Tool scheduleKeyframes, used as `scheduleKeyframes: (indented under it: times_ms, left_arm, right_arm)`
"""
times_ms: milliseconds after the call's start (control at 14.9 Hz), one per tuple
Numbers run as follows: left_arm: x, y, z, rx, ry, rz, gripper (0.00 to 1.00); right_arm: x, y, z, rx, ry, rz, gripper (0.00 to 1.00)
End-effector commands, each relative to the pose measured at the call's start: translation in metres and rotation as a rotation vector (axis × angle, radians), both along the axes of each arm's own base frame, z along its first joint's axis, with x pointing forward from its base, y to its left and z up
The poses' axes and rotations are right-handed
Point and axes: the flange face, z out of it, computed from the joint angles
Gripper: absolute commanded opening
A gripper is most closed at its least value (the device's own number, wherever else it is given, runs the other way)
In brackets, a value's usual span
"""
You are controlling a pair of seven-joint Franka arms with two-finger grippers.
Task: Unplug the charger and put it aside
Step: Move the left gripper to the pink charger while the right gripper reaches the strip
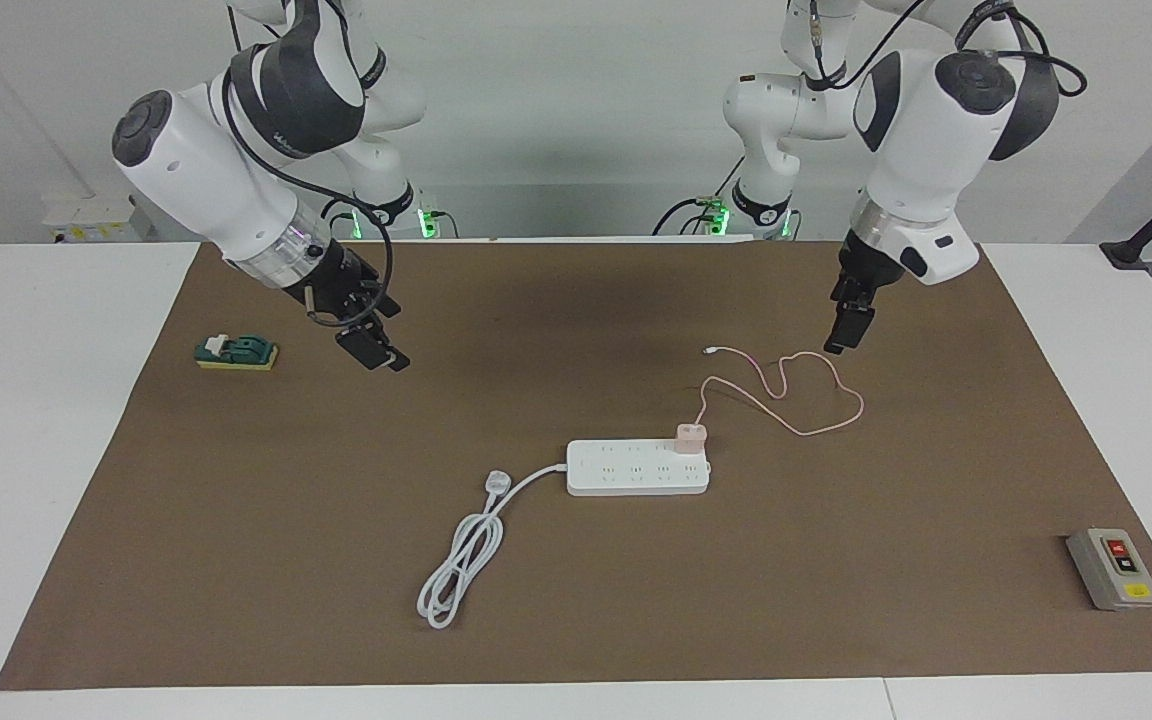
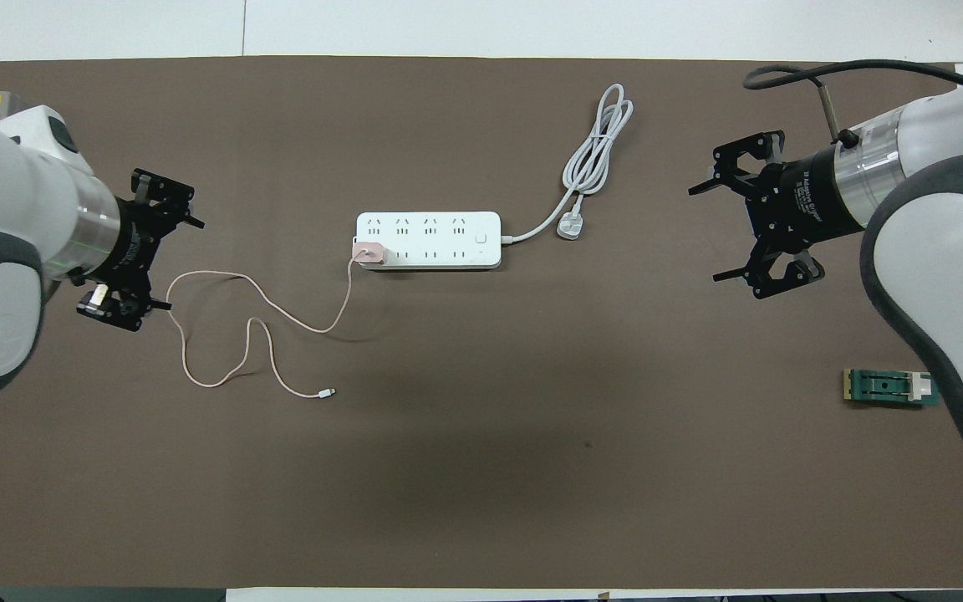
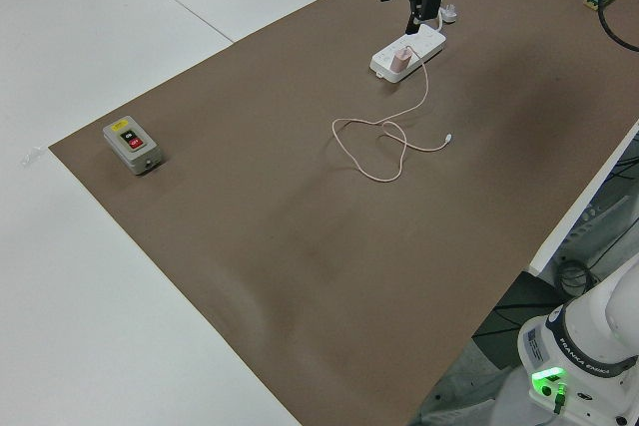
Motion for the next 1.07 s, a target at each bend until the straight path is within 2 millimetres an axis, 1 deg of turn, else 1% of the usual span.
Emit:
scheduleKeyframes:
  times_ms: [0,67,134,201,268,335,402,535,602,669,736,803,937,1004]
  left_arm:
    - [0.019,-0.024,-0.026,0.025,-0.003,0.173,1.0]
    - [0.024,-0.031,-0.037,0.028,0.004,0.246,1.0]
    - [0.025,-0.038,-0.04,0.026,-0.002,0.291,1.0]
    - [0.027,-0.044,-0.051,0.031,0.01,0.316,1.0]
    - [0.027,-0.05,-0.056,0.032,0.013,0.317,1.0]
    - [0.027,-0.059,-0.063,0.028,0.02,0.313,1.0]
    - [0.029,-0.064,-0.072,0.025,0.023,0.326,1.0]
    - [0.028,-0.069,-0.079,0.015,0.016,0.358,1.0]
    - [0.025,-0.076,-0.081,0.014,0.014,0.348,1.0]
    - [0.022,-0.079,-0.087,0.005,0.018,0.348,1.0]
    - [0.02,-0.085,-0.093,-0.02,0.016,0.351,1.0]
    - [0.018,-0.095,-0.093,-0.043,0.005,0.346,1.0]
    - [0.021,-0.098,-0.097,-0.064,-0.011,0.375,1.0]
    - [0.022,-0.102,-0.1,-0.069,-0.018,0.387,1.0]
  right_arm:
    - [0.009,0.014,-0.026,0.054,0.052,-0.129,1.0]
    - [0.014,0.019,-0.035,0.064,0.061,-0.168,1.0]
    - [0.018,0.028,-0.045,0.073,0.082,-0.208,1.0]
    - [0.021,0.041,-0.056,0.09,0.098,-0.232,1.0]
    - [0.022,0.051,-0.062,0.099,0.096,-0.23,1.0]
    - [0.023,0.062,-0.067,0.099,0.085,-0.221,1.0]
    - [0.023,0.071,-0.077,0.094,0.084,-0.192,1.0]
    - [0.022,0.091,-0.09,0.132,0.058,-0.085,1.0]
    - [0.024,0.094,-0.099,0.15,0.06,-0.089,1.0]
    - [0.024,0.098,-0.102,0.149,0.039,-0.086,1.0]
    - [0.02,0.104,-0.107,0.153,0.04,-0.077,1.0]
    - [0.017,0.105,-0.11,0.152,0.05,-0.077,1.0]
    - [0.011,0.103,-0.12,0.149,0.064,-0.091,1.0]
    - [0.015,0.102,-0.119,0.154,0.027,-0.118,1.0]
